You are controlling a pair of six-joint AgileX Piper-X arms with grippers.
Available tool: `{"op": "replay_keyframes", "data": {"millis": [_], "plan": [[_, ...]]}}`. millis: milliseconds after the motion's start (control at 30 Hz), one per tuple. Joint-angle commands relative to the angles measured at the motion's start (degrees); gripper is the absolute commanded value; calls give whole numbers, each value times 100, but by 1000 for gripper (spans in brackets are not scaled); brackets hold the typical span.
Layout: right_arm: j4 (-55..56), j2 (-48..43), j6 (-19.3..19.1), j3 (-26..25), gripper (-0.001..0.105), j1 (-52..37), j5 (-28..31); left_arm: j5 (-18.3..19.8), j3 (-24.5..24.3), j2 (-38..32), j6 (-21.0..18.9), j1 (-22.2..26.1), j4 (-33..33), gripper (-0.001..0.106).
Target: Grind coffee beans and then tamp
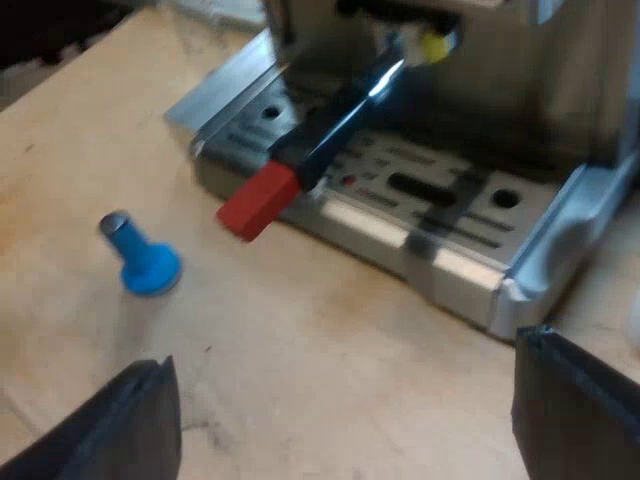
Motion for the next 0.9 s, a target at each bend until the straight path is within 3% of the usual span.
{"op": "replay_keyframes", "data": {"millis": [33,200,333,467,533,700,900], "plan": [[-120,152,-67,-52,70,241,12,77,-44,185,134,-143,-67,84],[-330,490,-67,-52,70,923,442,146,-44,439,238,-277,-67,84],[-619,665,-67,-52,70,1478,704,564,-44,698,238,-276,-108,84],[-757,859,-67,-52,70,1988,958,632,57,826,238,-276,-424,84],[-771,961,-67,-52,70,2273,1072,708,152,863,238,-276,-586,84],[-811,1309,-67,-52,70,3106,1570,1354,530,865,238,-276,-936,84],[-999,1691,133,-52,70,3962,2329,1365,941,873,238,-276,-1028,84]]}}
